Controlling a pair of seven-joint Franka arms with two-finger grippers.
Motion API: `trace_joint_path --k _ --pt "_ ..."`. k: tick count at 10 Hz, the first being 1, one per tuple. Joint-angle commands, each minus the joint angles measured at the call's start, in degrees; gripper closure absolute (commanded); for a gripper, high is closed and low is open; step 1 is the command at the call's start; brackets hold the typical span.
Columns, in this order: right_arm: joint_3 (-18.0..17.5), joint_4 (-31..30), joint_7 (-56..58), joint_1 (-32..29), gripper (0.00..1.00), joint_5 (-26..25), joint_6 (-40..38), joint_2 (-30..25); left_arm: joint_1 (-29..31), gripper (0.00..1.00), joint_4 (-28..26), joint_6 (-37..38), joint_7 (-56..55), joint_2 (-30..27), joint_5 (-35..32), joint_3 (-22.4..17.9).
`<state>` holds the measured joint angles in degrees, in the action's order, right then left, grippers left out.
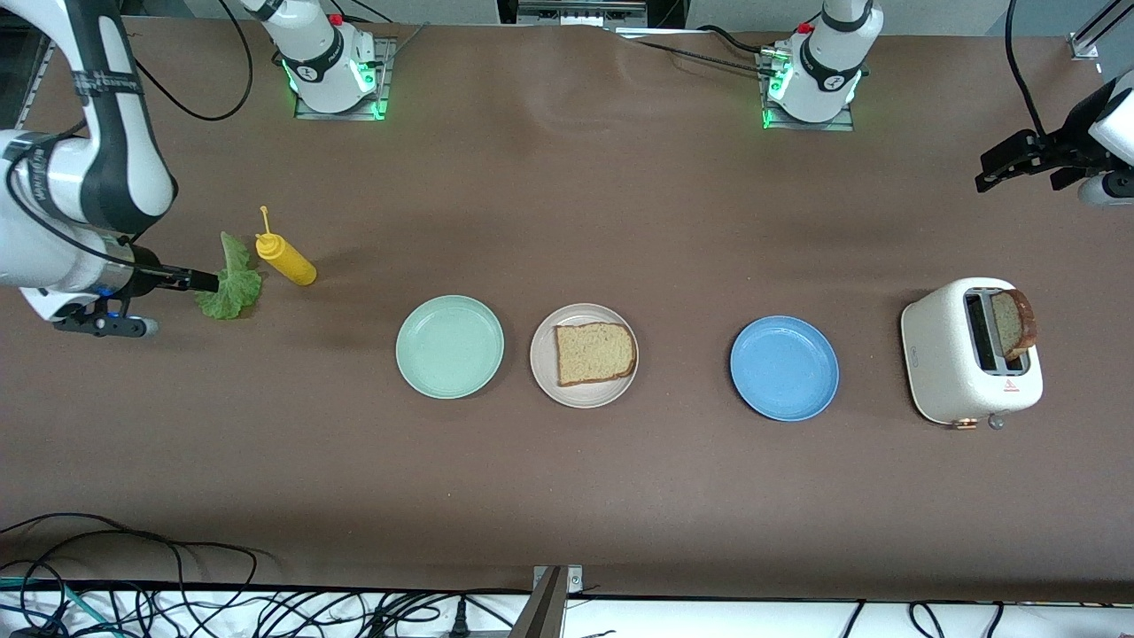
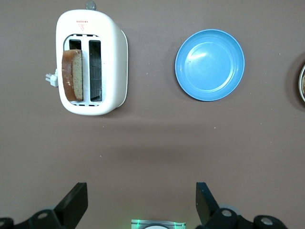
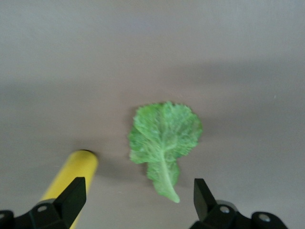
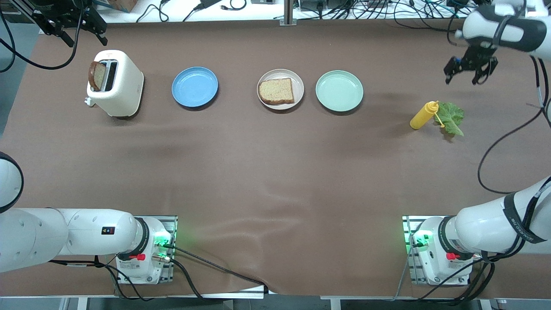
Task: Make sandwich on beige plate with both arms
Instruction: 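Reach the right gripper down to the green lettuce leaf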
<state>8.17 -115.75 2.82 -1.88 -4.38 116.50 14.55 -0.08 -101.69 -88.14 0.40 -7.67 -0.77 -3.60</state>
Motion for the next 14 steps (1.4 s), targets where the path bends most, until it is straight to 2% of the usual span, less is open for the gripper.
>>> trace_joint_path --k 1,4,10,11,13,14 --pt "2.28 -5.61 3.06 -0.23 0.00 -1.24 2.33 -1.99 0.26 0.00 1.32 0.87 -0.49 0.55 -0.90 0.09" --pt "2.64 -11.59 3.33 -0.23 0.00 -1.24 9.25 -0.06 0.61 0.00 1.32 0.69 -0.49 0.64 -0.90 0.09" --pt "2.82 -11.87 5.08 -1.63 0.00 -1.15 13.67 6.62 1.22 0.00 2.72 0.43 -0.49 1.25 -0.90 0.09" --pt "2.82 -11.78 5.79 -1.90 0.17 -1.24 13.76 7.15 1.31 0.00 3.34 0.34 -0.49 1.95 -0.90 0.09" --pt "2.73 -11.60 7.11 -2.25 0.74 -1.24 13.93 7.51 1.31 0.00 3.70 0.34 -0.40 2.57 -0.90 0.09" --pt "2.73 -11.52 7.20 -2.25 0.98 -1.24 13.85 7.51 1.31 0.00 3.70 0.34 -0.40 2.57 -0.90 0.09"
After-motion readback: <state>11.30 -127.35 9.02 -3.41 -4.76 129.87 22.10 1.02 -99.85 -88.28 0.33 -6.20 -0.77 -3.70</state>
